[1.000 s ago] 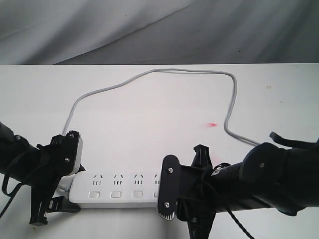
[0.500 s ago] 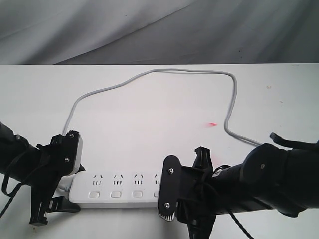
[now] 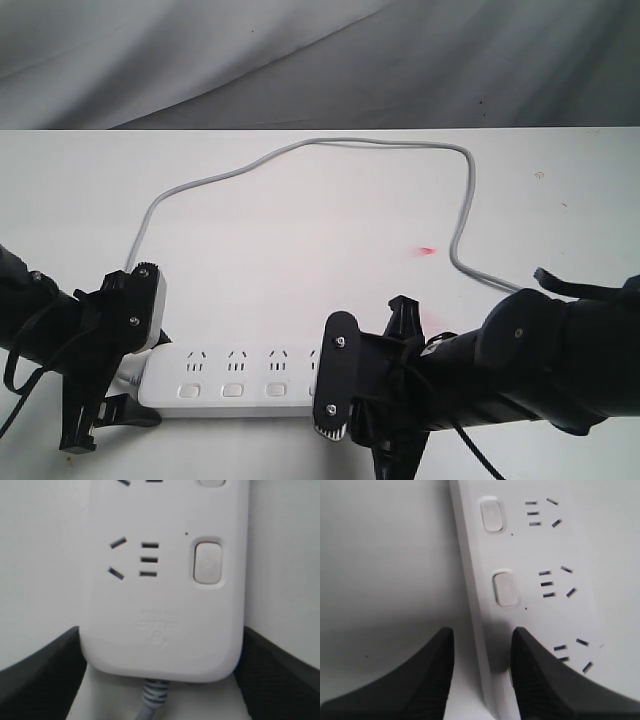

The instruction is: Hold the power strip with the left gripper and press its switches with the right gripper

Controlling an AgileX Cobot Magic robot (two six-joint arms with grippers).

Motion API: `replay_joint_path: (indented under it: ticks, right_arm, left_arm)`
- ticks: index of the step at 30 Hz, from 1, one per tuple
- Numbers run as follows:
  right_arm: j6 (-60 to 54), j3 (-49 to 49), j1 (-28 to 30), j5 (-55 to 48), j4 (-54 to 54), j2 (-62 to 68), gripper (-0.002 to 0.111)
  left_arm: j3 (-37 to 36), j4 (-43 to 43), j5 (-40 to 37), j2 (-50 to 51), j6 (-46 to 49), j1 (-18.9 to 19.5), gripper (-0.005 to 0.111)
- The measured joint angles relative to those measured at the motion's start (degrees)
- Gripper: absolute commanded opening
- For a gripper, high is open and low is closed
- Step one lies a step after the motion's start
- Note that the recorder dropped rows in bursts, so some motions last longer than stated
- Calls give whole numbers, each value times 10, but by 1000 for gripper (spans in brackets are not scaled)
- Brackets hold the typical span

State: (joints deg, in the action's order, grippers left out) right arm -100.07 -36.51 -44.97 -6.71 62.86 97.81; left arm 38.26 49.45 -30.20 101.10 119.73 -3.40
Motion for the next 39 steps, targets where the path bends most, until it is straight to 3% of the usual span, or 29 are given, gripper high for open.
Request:
replay_joint_path:
  ticks: [39]
  right_arm:
    - [-4, 7, 4, -1, 34, 6, 35]
  left_arm:
    - [0, 0, 0, 0, 0, 0, 54]
